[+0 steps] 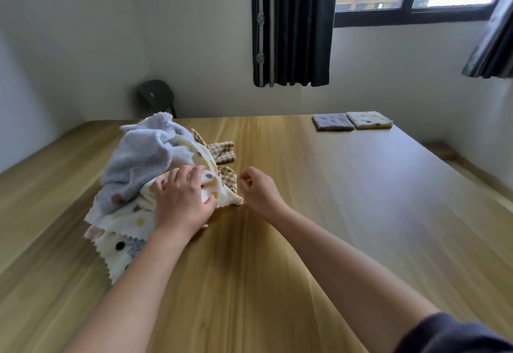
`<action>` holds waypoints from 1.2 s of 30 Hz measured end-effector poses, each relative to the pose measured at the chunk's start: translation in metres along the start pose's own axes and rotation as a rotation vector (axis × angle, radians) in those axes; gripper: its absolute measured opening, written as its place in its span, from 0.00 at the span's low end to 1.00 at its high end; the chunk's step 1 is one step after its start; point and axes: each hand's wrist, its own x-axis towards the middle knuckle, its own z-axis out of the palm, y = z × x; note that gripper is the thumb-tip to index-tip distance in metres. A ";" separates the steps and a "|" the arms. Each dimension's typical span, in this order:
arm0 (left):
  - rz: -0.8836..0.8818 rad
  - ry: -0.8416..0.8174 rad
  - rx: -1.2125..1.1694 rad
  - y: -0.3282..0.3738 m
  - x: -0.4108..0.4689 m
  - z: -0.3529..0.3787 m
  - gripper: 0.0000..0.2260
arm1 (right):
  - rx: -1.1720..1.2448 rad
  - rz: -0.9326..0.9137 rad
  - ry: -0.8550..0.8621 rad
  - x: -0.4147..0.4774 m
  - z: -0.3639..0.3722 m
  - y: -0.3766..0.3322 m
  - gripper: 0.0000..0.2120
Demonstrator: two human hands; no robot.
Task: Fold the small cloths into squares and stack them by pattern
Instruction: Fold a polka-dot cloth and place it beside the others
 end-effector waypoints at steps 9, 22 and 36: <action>0.033 -0.087 -0.055 0.010 0.004 -0.009 0.22 | -0.237 -0.061 -0.010 -0.002 0.012 0.003 0.08; -0.029 -0.239 -0.064 0.003 0.013 -0.021 0.21 | 0.093 0.040 0.163 -0.011 -0.007 0.002 0.06; 0.088 -0.038 -0.039 0.050 -0.004 0.010 0.10 | 0.275 0.280 0.327 -0.046 -0.123 0.099 0.11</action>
